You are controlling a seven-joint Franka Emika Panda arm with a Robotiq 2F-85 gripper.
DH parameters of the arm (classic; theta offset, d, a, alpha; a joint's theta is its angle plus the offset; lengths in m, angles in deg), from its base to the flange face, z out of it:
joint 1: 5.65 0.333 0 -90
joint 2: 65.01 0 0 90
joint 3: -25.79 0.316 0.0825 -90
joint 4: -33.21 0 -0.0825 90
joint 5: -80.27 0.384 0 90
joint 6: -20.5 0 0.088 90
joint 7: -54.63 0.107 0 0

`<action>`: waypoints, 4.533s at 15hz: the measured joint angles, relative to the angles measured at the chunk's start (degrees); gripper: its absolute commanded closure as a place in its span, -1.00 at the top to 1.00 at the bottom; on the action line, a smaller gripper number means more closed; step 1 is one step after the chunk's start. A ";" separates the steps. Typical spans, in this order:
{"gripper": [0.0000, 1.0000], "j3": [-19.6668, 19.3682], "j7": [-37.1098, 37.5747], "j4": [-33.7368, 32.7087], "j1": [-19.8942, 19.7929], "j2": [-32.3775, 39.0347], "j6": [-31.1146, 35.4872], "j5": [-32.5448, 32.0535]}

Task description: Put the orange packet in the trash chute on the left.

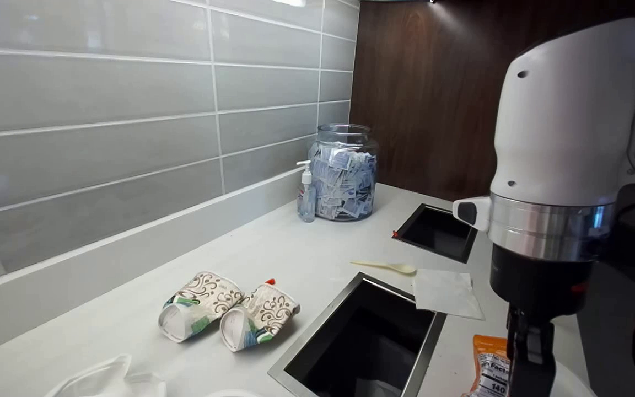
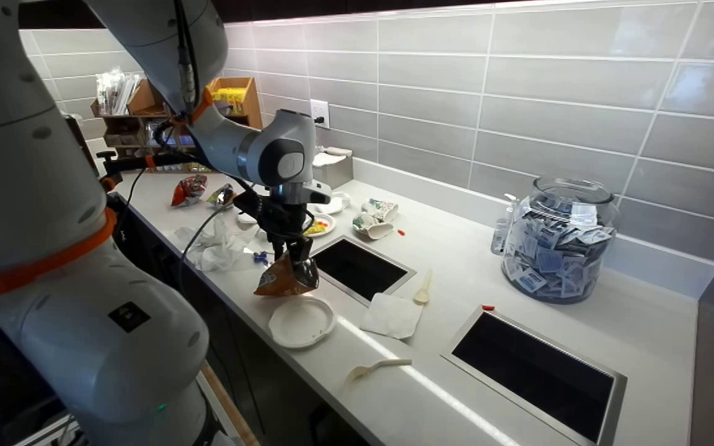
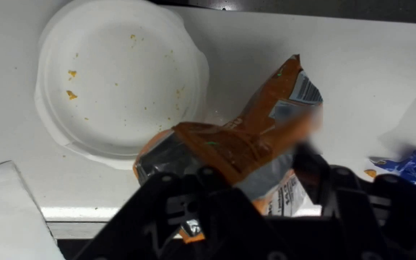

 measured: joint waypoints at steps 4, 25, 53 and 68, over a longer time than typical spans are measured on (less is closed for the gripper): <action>-1.00 -0.14 -0.45 -0.13 0.00 0.37 0.06 0.73; -1.00 -1.47 4.18 -6.38 -0.62 -8.80 -1.78 -3.77; -0.33 -3.75 4.53 -13.47 -2.81 -2.43 1.46 -6.07; 0.99 -4.29 4.43 -15.24 -3.08 -0.57 2.22 -6.07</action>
